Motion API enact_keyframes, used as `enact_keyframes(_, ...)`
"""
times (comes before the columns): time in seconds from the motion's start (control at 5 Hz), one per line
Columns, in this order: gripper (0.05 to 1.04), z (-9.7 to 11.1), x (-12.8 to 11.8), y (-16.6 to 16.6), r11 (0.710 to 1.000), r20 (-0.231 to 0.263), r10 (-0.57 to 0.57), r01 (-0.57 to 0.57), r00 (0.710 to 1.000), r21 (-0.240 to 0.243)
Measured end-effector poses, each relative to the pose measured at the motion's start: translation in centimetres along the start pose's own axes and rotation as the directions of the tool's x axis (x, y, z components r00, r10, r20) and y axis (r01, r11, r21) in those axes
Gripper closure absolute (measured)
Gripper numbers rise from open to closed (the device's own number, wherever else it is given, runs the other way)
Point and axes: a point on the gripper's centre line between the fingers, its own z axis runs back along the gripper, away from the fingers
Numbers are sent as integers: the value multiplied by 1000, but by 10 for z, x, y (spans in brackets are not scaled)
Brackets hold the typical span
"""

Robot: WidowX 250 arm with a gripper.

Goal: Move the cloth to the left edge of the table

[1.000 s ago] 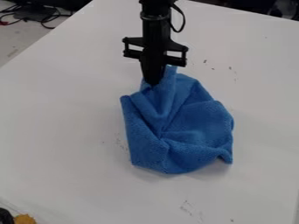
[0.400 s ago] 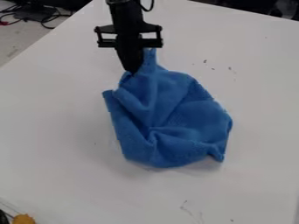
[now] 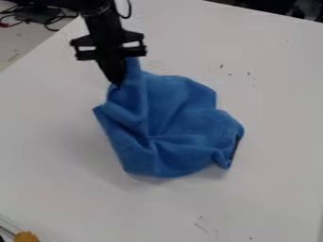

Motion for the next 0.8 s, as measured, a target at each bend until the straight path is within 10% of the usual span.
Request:
enact_keyframes(0.4,986,-24,-4,28,998,-21,1,-2,1000,-64)
enact_keyframes(0.8,539,-29,-24,52,996,-98,71,-65,993,68)
